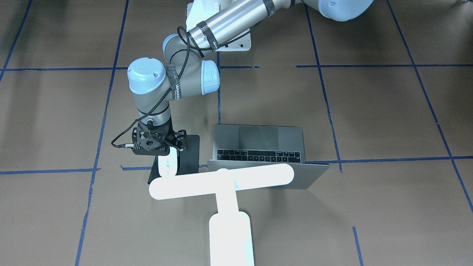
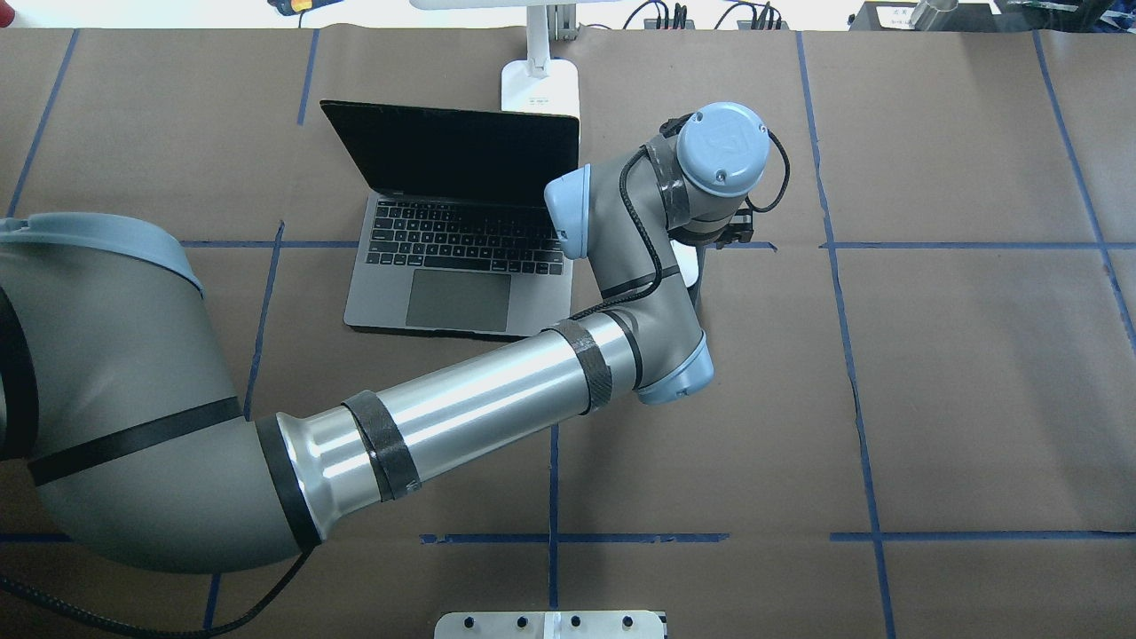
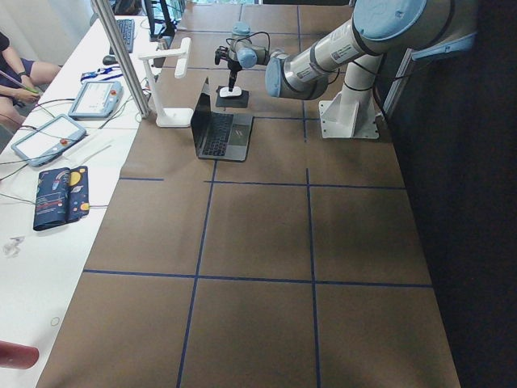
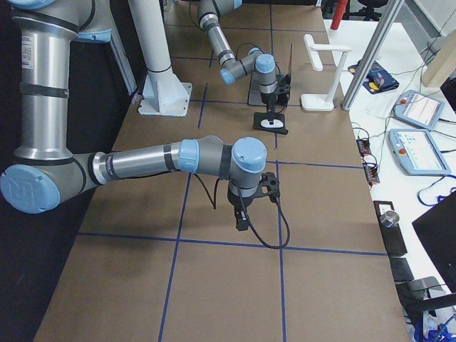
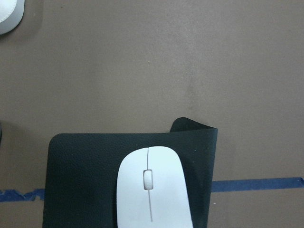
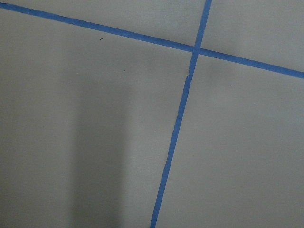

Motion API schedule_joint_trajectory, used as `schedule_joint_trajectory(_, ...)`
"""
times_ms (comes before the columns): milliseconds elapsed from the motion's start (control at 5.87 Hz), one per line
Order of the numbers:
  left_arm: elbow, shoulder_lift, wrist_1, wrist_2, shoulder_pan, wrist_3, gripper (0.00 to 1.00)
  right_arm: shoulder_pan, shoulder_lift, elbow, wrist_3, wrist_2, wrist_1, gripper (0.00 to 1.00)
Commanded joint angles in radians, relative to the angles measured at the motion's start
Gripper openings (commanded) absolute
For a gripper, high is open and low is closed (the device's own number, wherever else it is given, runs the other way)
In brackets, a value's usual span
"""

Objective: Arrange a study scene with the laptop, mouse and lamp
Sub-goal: 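Carry the white mouse with the left gripper over the mouse pad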

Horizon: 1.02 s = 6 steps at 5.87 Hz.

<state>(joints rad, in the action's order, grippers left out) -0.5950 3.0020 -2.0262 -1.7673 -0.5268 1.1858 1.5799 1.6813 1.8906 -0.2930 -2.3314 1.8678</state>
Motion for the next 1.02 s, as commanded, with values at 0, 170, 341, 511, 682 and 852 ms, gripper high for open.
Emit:
schedule_joint_trajectory(0,-0.046,-0.006,0.018,-0.089,-0.038,-0.018,1.0,0.0,0.0,-0.001,0.0,-0.011,-0.001,1.0)
schedule_joint_trajectory(170,-0.089,-0.017,0.093,-0.109,-0.048,-0.05,1.0,0.0,-0.002,-0.001,0.0,-0.011,-0.001,1.0)
schedule_joint_trajectory(341,-0.274,-0.12,0.184,-0.112,-0.053,-0.06,1.0,0.0,-0.002,0.001,0.0,-0.011,-0.001,1.0)
schedule_joint_trajectory(511,-0.509,-0.261,0.281,-0.127,-0.064,-0.08,1.0,0.0,-0.002,0.002,0.0,-0.011,-0.001,1.0)
schedule_joint_trajectory(682,-0.698,-0.372,0.394,-0.13,-0.076,-0.175,1.0,0.0,-0.002,0.004,0.002,-0.011,-0.001,1.0)
schedule_joint_trajectory(852,-0.873,-0.517,0.412,-0.133,-0.096,-0.242,1.0,0.0,-0.002,0.004,0.002,-0.011,-0.001,1.0)
